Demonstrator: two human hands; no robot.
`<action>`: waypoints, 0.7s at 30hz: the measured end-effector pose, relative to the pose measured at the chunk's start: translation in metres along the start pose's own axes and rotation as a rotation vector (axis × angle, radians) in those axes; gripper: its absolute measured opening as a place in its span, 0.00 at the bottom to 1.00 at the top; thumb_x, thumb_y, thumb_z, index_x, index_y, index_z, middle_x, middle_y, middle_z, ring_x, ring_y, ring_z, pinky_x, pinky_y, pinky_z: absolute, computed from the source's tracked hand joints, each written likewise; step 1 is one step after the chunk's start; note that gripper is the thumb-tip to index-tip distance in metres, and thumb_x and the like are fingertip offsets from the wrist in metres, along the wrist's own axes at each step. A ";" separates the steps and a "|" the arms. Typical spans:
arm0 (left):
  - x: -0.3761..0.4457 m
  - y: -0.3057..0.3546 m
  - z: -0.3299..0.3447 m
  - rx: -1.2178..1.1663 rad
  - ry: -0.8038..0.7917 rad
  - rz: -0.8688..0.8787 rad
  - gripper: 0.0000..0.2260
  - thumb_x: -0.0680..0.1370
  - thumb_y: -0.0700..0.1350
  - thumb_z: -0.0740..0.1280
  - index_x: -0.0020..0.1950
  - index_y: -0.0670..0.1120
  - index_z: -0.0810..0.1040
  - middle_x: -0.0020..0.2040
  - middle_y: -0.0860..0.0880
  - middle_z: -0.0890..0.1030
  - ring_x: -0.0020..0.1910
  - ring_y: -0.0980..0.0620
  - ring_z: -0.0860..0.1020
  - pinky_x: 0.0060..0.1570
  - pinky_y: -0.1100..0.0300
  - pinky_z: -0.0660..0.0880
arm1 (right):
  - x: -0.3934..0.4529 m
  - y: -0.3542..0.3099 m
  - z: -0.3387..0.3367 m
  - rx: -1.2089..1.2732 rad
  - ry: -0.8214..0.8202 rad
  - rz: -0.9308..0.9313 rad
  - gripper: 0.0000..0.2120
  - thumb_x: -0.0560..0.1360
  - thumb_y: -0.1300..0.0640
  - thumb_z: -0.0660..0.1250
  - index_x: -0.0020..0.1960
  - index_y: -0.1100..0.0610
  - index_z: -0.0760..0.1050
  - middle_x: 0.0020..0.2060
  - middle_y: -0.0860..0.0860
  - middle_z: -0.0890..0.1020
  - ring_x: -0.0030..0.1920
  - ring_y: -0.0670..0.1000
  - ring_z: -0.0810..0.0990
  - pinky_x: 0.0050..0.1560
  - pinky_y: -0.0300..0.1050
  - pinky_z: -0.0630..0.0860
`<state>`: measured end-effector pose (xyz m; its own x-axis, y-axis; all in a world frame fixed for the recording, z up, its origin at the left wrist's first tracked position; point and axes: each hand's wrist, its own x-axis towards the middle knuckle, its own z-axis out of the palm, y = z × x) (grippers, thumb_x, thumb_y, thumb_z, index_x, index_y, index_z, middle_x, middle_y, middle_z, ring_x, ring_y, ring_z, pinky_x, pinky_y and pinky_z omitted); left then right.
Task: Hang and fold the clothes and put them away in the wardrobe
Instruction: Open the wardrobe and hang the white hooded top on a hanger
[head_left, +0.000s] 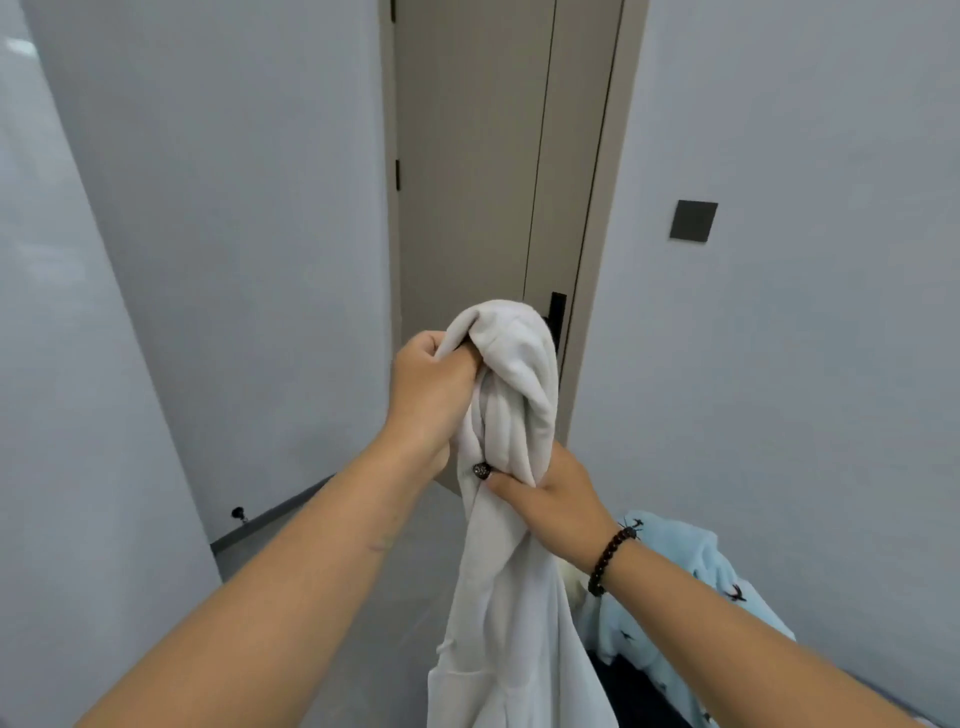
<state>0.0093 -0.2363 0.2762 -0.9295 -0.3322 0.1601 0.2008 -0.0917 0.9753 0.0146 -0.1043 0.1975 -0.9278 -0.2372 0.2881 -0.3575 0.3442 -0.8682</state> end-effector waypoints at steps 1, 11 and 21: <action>0.000 0.002 -0.007 -0.018 0.024 0.025 0.17 0.74 0.46 0.68 0.53 0.33 0.75 0.50 0.37 0.82 0.49 0.40 0.82 0.48 0.45 0.81 | 0.005 -0.003 0.002 0.056 -0.025 -0.023 0.12 0.73 0.56 0.70 0.55 0.47 0.76 0.48 0.40 0.82 0.49 0.38 0.79 0.47 0.34 0.74; -0.027 -0.037 -0.115 -0.221 -0.033 0.148 0.15 0.71 0.45 0.67 0.57 0.45 0.76 0.50 0.47 0.82 0.49 0.50 0.80 0.48 0.54 0.76 | 0.041 -0.082 0.042 0.593 -0.229 -0.050 0.09 0.78 0.51 0.63 0.55 0.51 0.78 0.48 0.46 0.85 0.51 0.46 0.83 0.50 0.41 0.79; -0.060 -0.051 -0.182 0.185 -0.107 -0.001 0.09 0.79 0.37 0.64 0.56 0.45 0.81 0.52 0.48 0.84 0.51 0.53 0.82 0.51 0.61 0.78 | 0.070 -0.163 0.101 0.630 -0.311 -0.061 0.16 0.77 0.45 0.63 0.57 0.54 0.78 0.48 0.49 0.85 0.48 0.48 0.84 0.51 0.44 0.81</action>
<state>0.1114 -0.3825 0.1891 -0.9591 -0.2298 0.1652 0.1492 0.0854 0.9851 0.0192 -0.2686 0.3183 -0.8008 -0.5206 0.2961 -0.1908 -0.2470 -0.9501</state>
